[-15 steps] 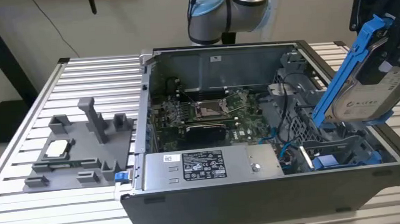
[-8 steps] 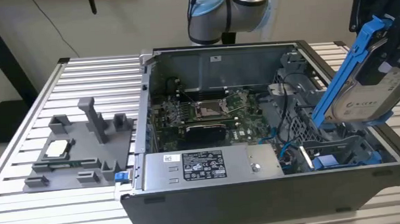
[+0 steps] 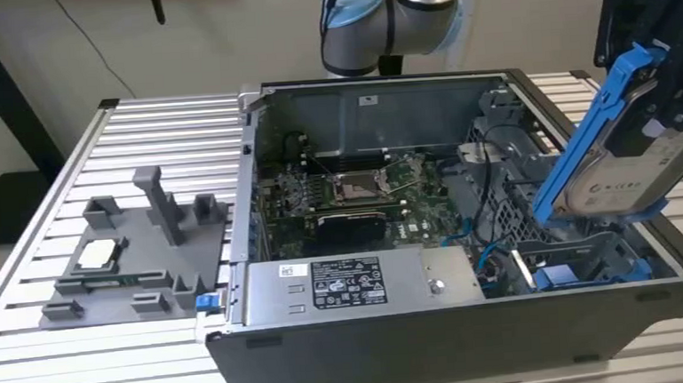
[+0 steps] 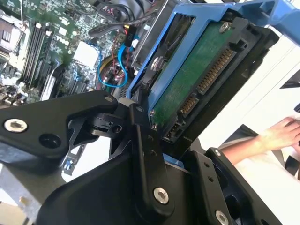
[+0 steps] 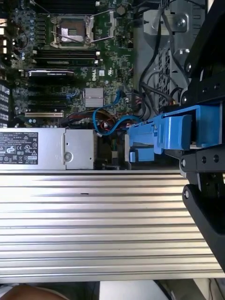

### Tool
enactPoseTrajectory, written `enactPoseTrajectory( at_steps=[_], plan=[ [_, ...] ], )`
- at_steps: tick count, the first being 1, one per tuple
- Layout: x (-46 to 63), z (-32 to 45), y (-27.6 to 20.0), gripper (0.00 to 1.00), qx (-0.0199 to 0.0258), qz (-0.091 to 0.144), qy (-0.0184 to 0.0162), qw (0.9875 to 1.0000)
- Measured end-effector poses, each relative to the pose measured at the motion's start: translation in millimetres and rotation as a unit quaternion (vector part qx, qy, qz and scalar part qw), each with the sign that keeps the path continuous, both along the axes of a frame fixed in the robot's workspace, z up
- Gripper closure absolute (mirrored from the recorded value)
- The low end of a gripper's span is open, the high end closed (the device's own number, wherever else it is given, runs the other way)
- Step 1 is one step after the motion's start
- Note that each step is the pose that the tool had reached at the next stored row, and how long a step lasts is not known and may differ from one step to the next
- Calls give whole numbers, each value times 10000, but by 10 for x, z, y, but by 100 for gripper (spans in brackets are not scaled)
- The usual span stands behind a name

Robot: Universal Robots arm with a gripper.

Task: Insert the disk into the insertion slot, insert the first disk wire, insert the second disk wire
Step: 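Insert the disk into the insertion slot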

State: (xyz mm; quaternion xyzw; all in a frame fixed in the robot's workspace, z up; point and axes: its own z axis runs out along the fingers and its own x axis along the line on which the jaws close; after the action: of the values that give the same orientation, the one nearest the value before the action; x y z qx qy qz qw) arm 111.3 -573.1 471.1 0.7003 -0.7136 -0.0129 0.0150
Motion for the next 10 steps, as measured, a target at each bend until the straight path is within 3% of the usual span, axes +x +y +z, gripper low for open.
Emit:
enactPoseTrajectory(
  at_steps=[10],
  plan=[
    [16,-153,-86,67,2,0,0,10000]
  ],
)
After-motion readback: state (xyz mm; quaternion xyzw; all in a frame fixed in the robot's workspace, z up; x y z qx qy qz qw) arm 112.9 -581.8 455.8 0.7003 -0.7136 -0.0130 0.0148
